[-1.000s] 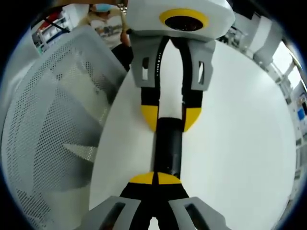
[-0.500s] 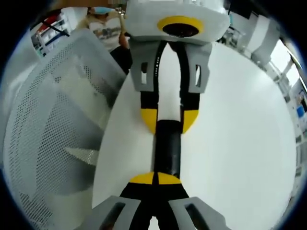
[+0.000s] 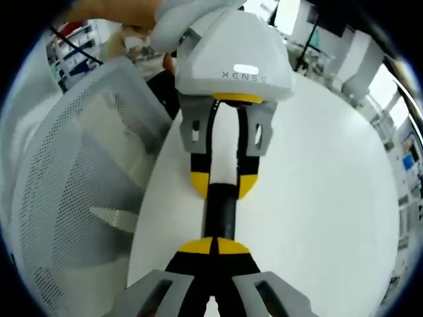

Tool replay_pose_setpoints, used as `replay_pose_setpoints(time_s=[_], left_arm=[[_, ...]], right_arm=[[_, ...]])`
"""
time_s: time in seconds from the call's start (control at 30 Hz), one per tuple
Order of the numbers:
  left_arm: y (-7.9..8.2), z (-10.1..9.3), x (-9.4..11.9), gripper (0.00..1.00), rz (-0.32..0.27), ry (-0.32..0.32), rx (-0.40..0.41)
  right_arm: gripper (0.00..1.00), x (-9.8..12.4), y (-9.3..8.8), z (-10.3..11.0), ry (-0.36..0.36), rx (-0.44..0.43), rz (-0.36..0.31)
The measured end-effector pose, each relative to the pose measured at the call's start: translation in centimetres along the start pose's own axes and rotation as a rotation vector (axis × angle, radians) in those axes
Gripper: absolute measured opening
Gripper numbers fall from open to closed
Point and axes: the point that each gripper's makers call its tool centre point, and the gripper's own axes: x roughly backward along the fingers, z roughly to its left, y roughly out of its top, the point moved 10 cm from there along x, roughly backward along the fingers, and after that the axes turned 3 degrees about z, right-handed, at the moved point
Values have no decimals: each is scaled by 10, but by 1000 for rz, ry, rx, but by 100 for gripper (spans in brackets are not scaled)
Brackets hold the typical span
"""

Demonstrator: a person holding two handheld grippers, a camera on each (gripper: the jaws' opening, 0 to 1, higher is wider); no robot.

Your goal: Press the specified remote control buttons in sequence, fully releasing each button before pressing the next.

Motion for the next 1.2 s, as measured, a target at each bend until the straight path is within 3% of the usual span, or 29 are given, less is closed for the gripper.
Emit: replay_pose_setpoints(time_s=[1.2], left_arm=[[0,0,-1,24,-7,-1,2]], right_arm=[[0,-19,-6,-7,17,2,27]])
